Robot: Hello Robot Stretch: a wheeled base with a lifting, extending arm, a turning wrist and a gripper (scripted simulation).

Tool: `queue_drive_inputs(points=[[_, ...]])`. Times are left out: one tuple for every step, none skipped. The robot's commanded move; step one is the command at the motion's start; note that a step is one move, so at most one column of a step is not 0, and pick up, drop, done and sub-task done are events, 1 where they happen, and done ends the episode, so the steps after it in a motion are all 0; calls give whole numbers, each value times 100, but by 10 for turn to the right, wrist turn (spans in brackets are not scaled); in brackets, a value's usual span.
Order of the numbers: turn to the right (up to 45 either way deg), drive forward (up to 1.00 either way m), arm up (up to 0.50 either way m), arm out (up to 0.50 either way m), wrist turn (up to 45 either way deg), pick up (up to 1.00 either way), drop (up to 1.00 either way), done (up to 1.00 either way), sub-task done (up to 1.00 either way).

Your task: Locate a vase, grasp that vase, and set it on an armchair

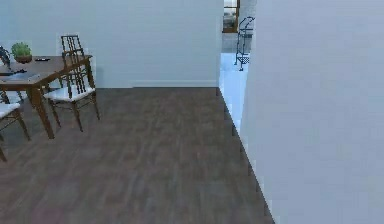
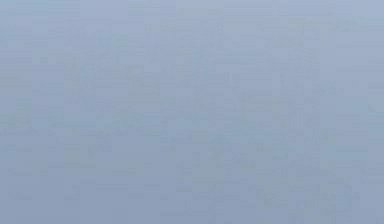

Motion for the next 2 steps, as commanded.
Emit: queue_drive_inputs(points=[[0, 100, 0, 0, 0, 0, 0, 0, 0], [30, 0, 0, 0, 0, 0, 0, 0, 0]])
